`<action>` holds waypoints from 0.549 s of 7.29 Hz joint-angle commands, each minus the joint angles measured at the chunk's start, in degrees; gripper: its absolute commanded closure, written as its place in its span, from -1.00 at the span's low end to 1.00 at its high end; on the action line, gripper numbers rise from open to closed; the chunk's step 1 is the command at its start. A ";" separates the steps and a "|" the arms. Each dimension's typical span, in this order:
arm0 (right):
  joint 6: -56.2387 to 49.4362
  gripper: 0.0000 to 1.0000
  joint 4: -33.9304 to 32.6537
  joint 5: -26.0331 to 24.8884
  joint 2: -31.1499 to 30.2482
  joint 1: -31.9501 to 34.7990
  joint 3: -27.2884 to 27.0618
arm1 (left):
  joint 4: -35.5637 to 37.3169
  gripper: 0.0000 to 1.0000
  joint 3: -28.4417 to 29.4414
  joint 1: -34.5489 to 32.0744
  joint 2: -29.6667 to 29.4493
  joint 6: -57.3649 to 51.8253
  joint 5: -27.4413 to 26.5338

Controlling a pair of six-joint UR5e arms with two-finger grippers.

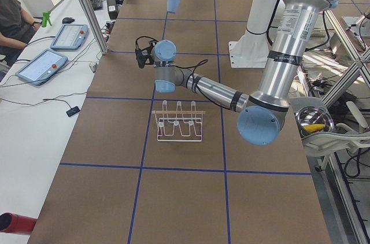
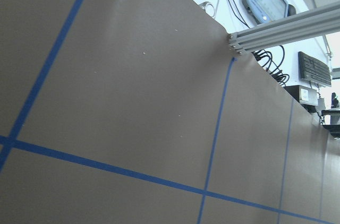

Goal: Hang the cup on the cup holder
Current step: 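Lift and tilt the cup with the right gripper while the left arm approaches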

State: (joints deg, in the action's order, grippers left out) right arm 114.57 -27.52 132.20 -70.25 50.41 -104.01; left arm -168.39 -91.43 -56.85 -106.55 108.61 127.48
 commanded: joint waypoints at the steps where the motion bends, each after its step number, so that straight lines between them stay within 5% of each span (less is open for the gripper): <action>1: 6.34 1.00 7.35 -0.10 0.99 -2.06 0.04 | -5.28 -0.95 1.17 4.45 -5.22 10.95 -1.27; 4: 11.73 1.00 15.03 -0.62 1.87 -3.21 0.04 | -17.28 -0.95 1.25 10.24 -7.43 22.05 -1.44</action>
State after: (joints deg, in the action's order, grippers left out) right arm 125.01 -14.67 131.71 -68.78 47.77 -103.98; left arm -180.31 -90.36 -49.17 -112.86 126.41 126.17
